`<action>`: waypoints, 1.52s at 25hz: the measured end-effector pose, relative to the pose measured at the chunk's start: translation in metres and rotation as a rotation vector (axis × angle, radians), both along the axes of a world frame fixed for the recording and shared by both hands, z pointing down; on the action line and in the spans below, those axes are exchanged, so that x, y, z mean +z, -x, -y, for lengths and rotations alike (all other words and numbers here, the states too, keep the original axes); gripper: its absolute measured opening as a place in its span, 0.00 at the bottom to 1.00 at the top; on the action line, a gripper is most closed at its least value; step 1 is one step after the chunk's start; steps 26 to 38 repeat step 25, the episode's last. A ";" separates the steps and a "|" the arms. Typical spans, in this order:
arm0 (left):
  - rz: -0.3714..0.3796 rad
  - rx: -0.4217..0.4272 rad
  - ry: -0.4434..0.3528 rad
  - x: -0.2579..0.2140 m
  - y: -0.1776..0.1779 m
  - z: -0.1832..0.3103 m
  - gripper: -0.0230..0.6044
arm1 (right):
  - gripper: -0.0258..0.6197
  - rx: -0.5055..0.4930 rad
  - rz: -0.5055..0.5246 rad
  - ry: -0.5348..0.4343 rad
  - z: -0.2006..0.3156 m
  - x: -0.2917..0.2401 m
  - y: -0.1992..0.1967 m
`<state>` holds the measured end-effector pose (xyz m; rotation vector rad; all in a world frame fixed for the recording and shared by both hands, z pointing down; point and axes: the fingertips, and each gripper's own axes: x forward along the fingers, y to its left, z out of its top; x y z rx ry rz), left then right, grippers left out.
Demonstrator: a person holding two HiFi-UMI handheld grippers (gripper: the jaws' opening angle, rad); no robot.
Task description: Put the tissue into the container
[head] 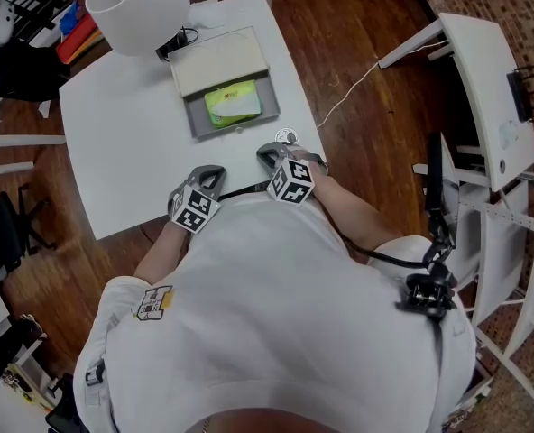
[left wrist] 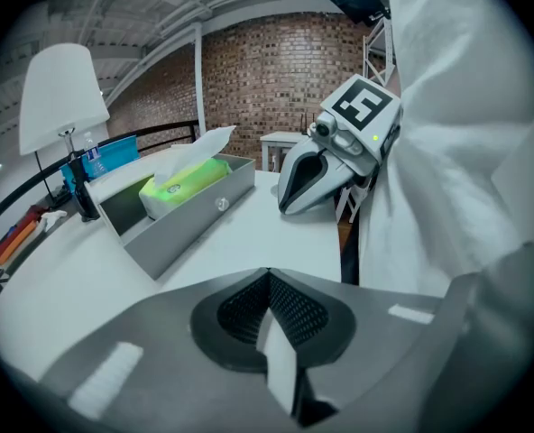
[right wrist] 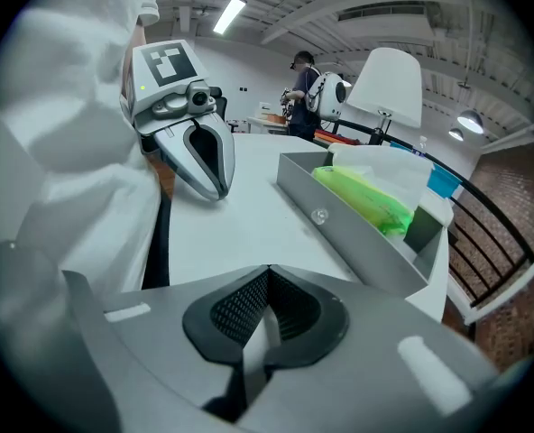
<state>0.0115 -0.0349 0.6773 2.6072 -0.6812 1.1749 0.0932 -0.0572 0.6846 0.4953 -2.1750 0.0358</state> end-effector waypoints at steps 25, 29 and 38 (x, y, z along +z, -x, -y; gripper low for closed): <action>-0.008 -0.016 -0.010 0.000 0.003 -0.002 0.04 | 0.04 -0.044 -0.027 -0.036 -0.001 -0.001 0.003; -0.008 -0.016 -0.010 0.000 0.003 -0.002 0.04 | 0.04 -0.044 -0.027 -0.036 -0.001 -0.001 0.003; -0.008 -0.016 -0.010 0.000 0.003 -0.002 0.04 | 0.04 -0.044 -0.027 -0.036 -0.001 -0.001 0.003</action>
